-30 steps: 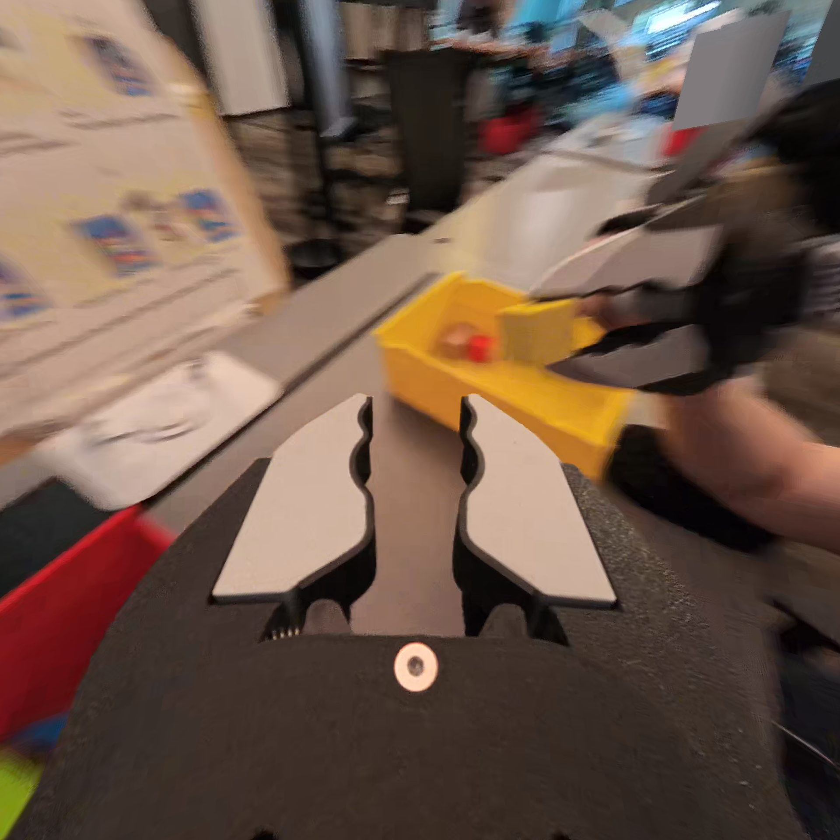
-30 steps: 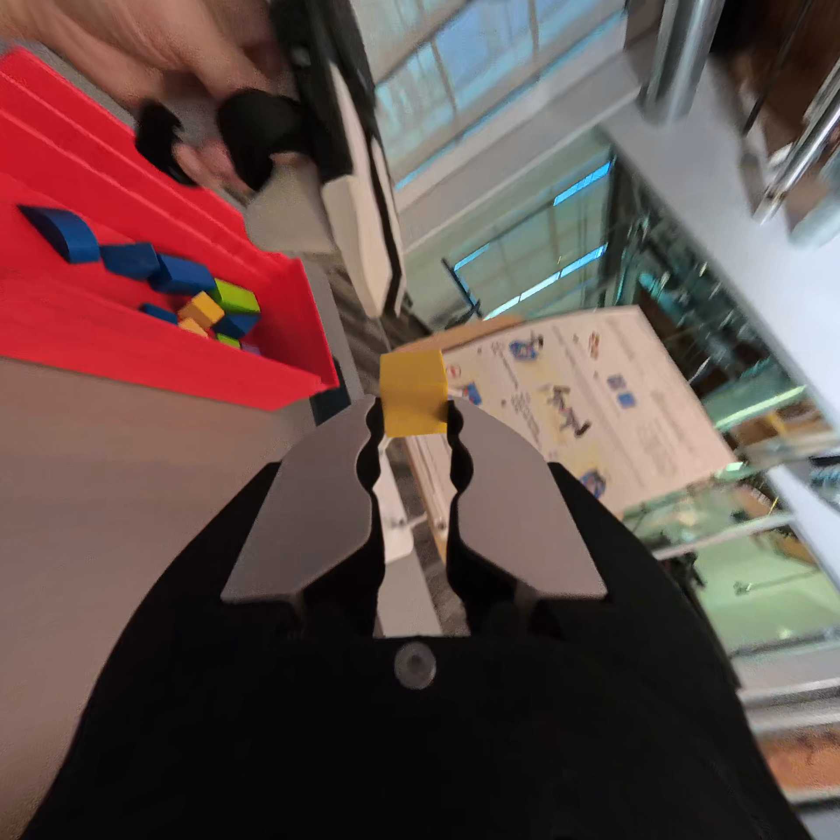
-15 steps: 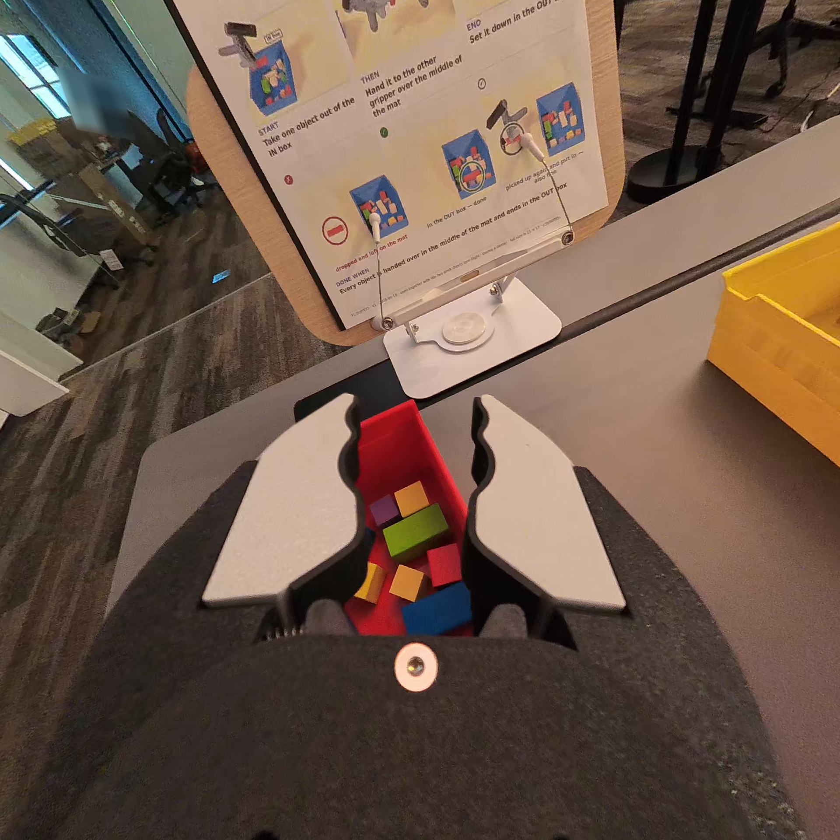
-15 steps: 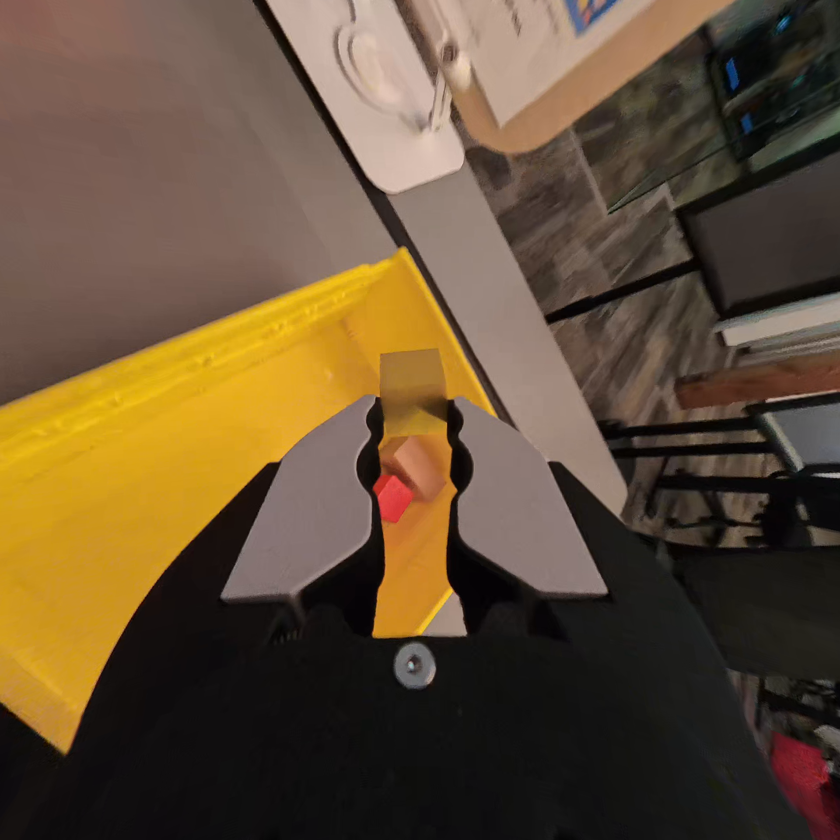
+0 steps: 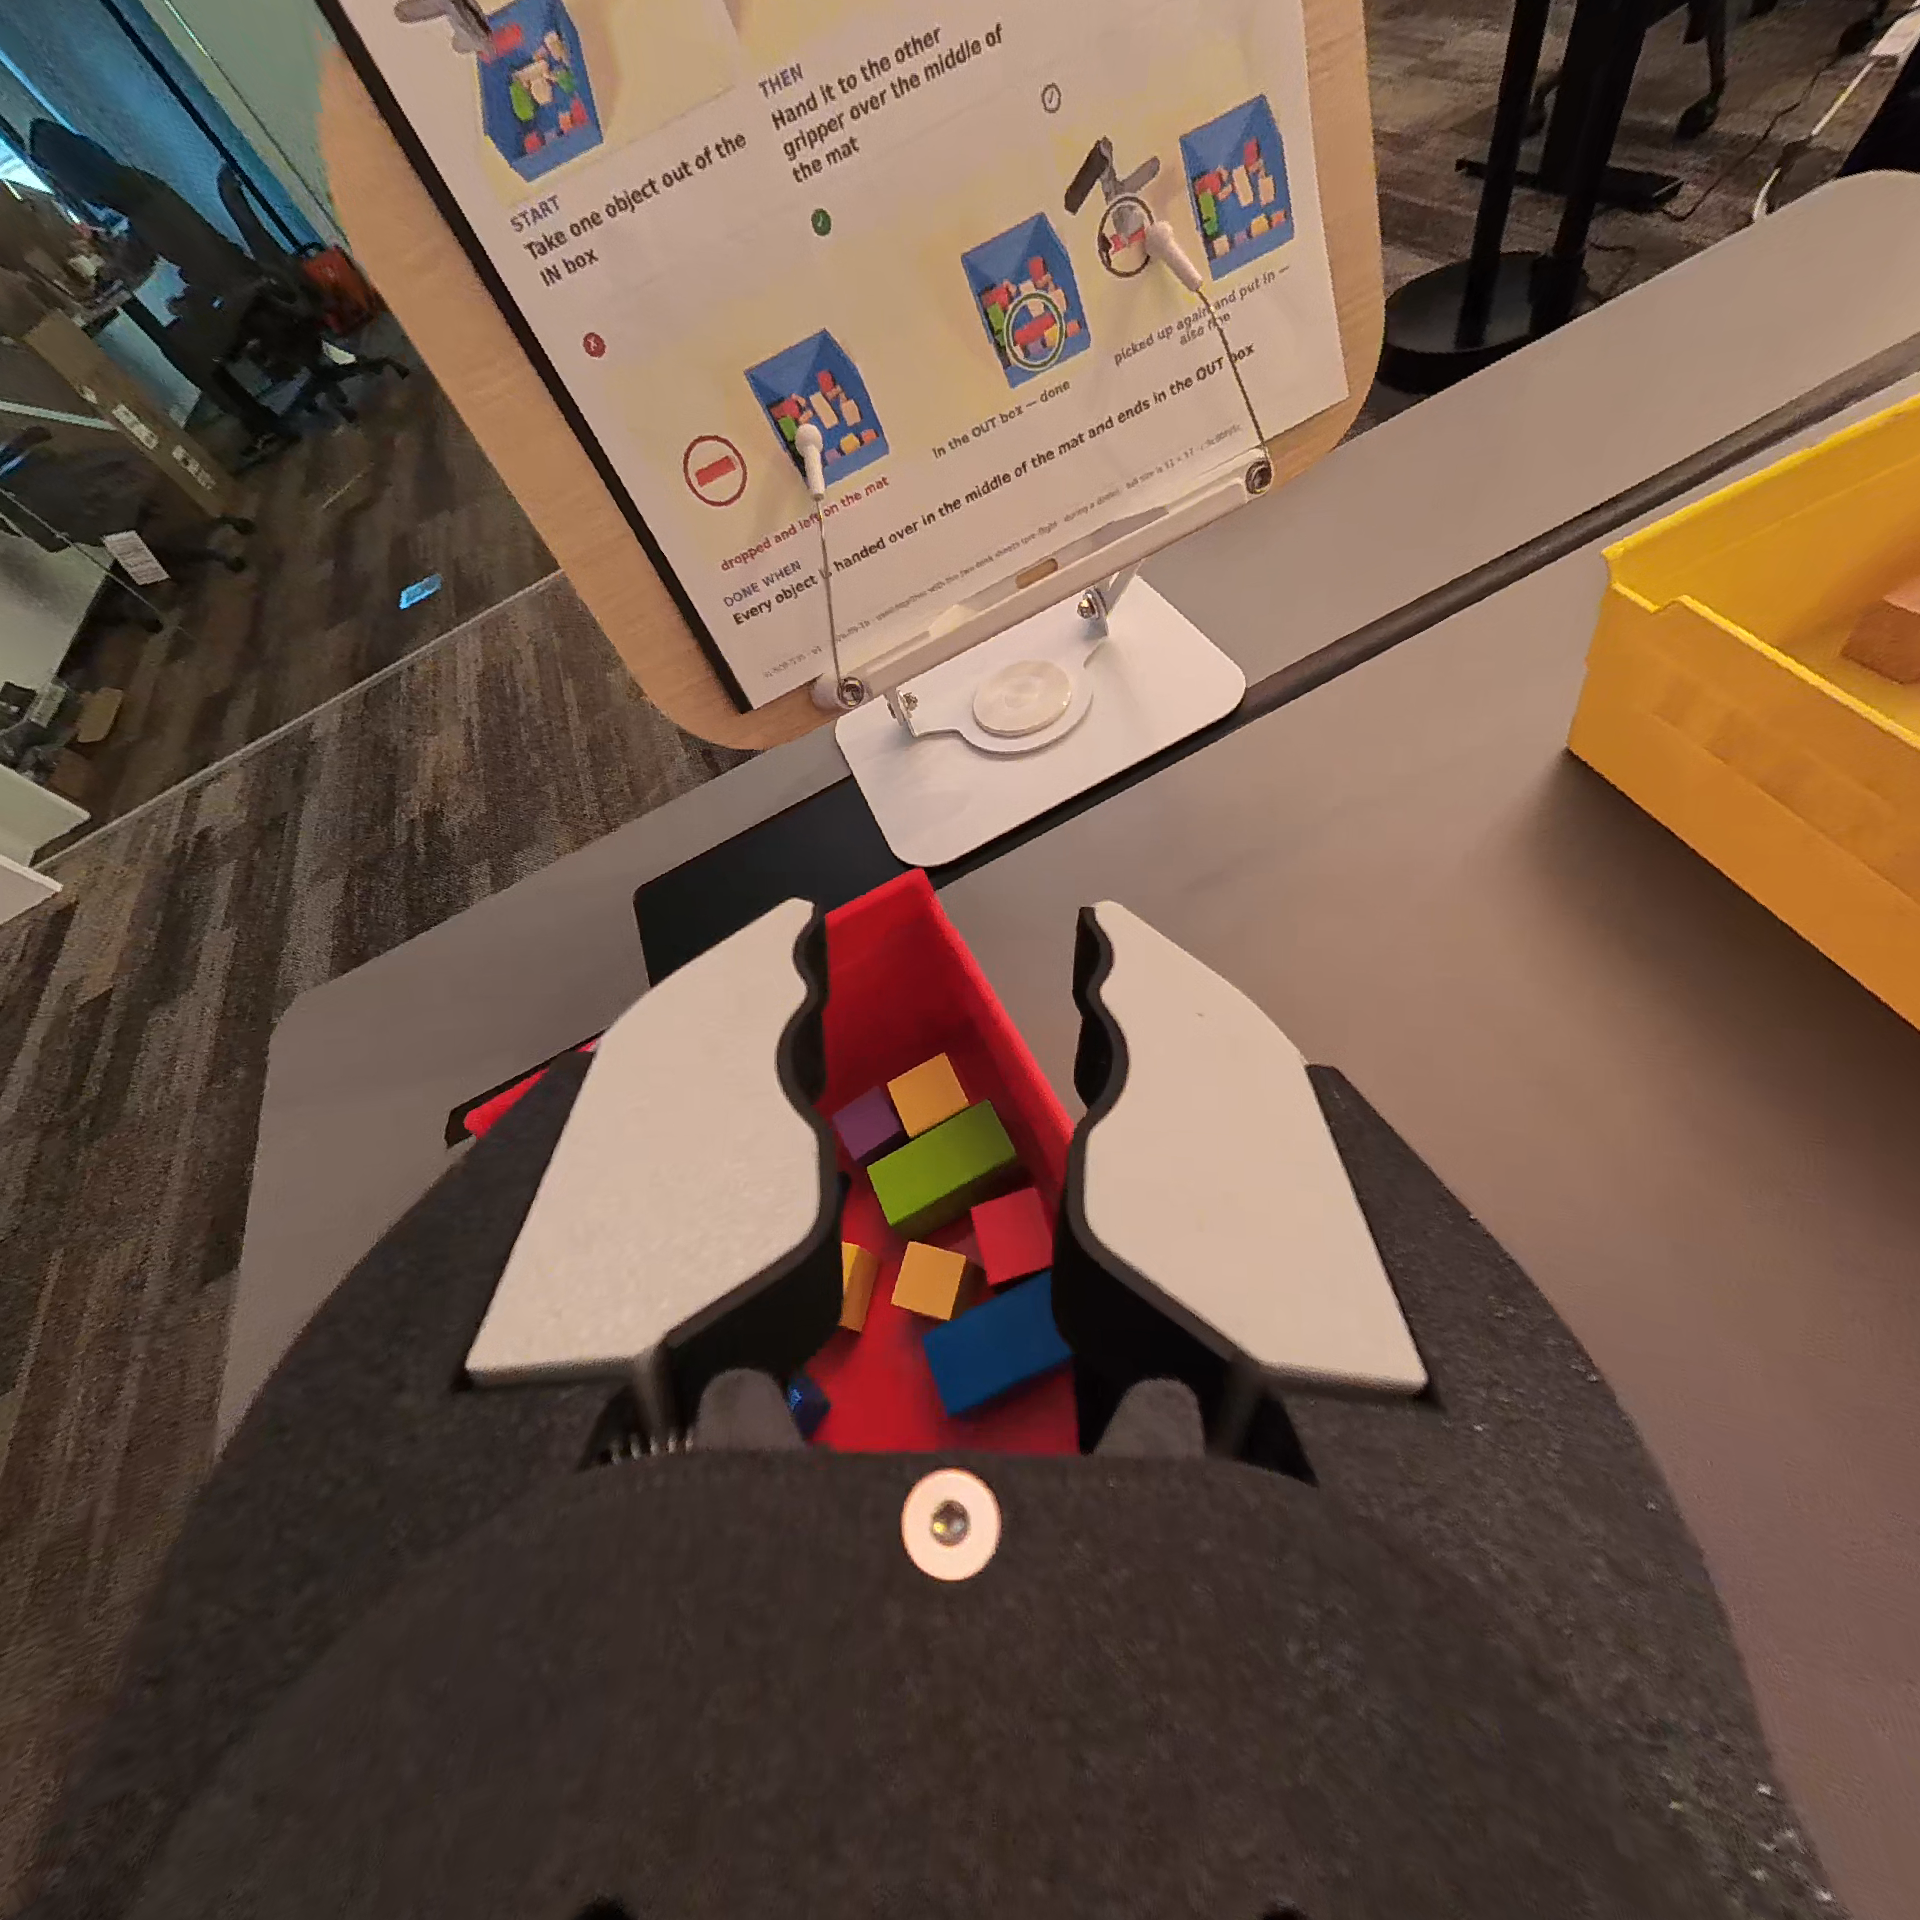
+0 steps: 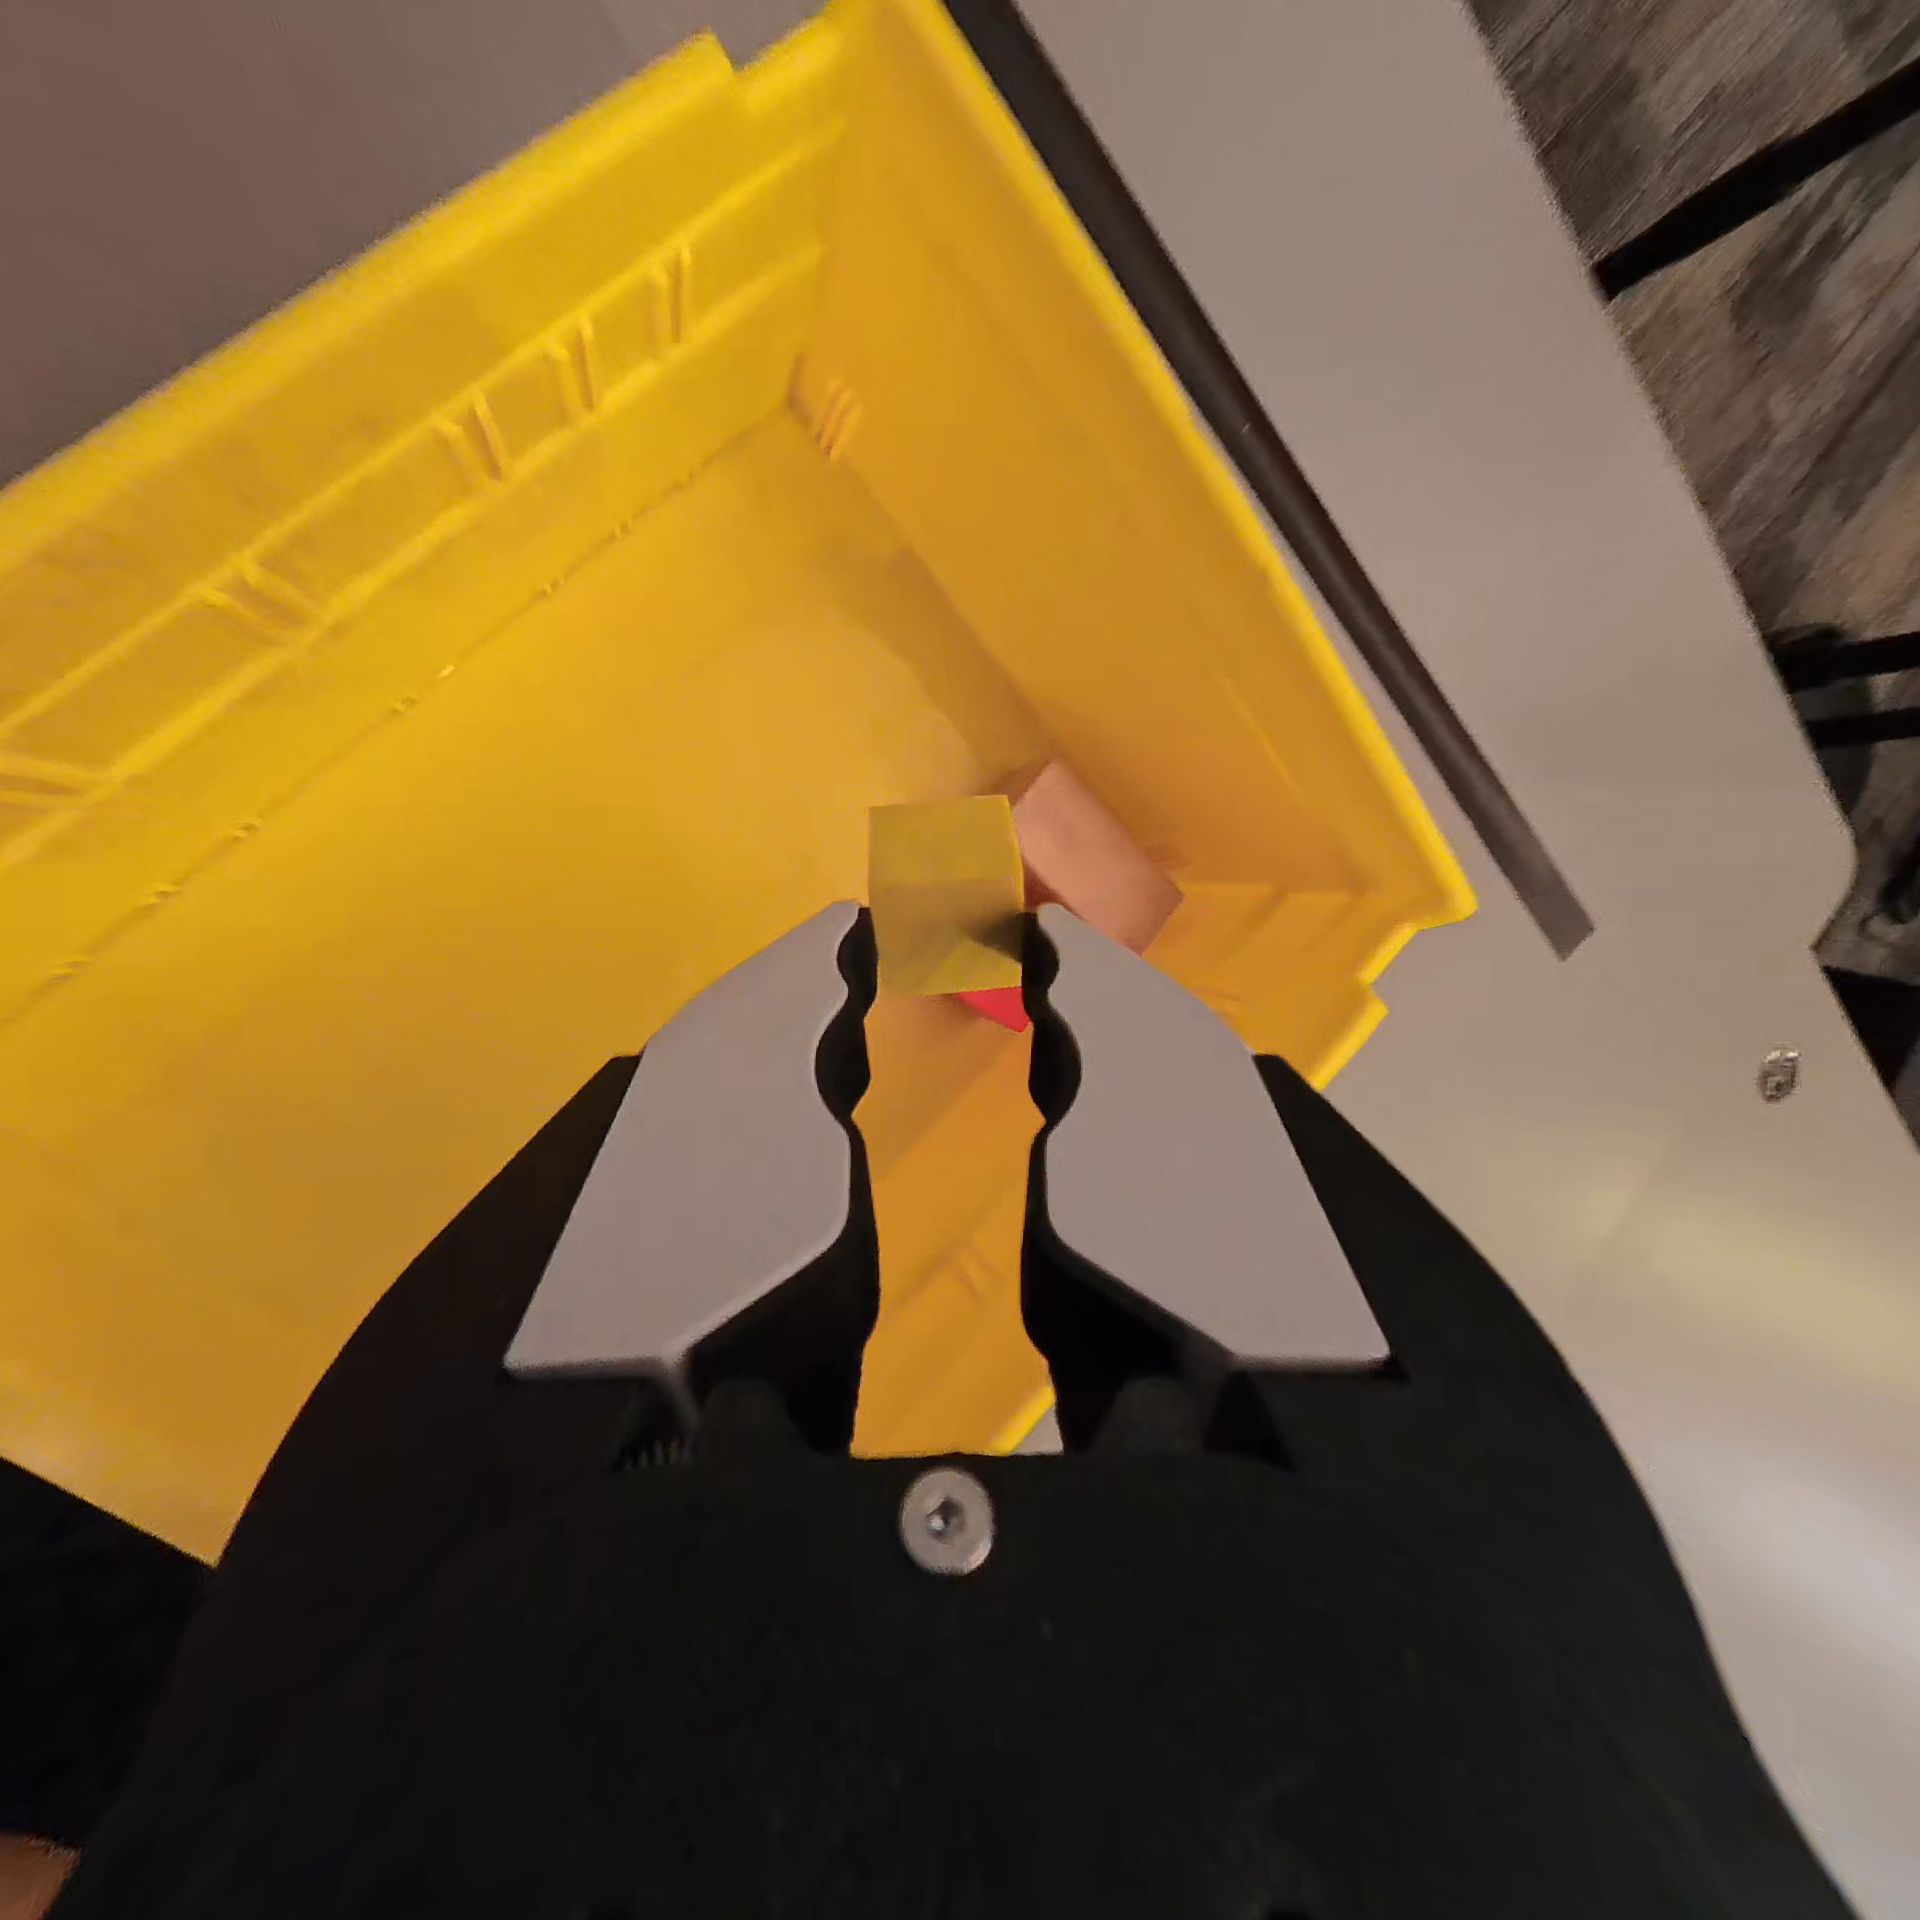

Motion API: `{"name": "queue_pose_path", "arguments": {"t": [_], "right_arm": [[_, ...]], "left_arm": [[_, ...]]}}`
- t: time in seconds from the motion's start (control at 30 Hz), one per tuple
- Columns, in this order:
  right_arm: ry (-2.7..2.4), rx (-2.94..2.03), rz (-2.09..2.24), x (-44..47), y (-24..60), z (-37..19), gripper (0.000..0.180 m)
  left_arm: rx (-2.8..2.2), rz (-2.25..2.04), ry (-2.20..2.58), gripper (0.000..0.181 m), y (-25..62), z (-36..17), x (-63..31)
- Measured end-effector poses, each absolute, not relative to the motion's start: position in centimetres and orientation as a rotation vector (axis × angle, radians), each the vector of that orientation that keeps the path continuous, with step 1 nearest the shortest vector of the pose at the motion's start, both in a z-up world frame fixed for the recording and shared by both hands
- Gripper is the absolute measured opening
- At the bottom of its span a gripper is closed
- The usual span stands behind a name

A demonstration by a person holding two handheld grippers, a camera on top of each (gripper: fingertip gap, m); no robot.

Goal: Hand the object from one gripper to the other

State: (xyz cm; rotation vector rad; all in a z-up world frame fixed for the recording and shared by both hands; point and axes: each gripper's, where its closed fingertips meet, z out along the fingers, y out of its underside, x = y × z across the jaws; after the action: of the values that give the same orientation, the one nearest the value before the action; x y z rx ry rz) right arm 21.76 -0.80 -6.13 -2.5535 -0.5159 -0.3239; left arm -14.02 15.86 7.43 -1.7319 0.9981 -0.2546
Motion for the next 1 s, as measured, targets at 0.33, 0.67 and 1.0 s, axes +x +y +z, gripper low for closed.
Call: {"name": "queue_pose_path", "arguments": {"t": [0.33,0.67,1.0], "right_arm": [[-0.488,-2.799,-0.210,21.6,-0.6,-11.9,0.027],[-0.212,-2.921,-0.221,23.1,-0.5,-14.0,0.028],[-0.211,-2.915,-0.129,22.5,-0.3,-14.2,0.040]], "left_arm": [[-1.782,-0.330,0.967,0.044,16.7,8.0,-16.5],[-1.824,-0.308,1.012,0.043,16.9,7.0,-17.0],[-1.985,-0.295,1.085,0.043,17.5,4.5,-20.0]]}}
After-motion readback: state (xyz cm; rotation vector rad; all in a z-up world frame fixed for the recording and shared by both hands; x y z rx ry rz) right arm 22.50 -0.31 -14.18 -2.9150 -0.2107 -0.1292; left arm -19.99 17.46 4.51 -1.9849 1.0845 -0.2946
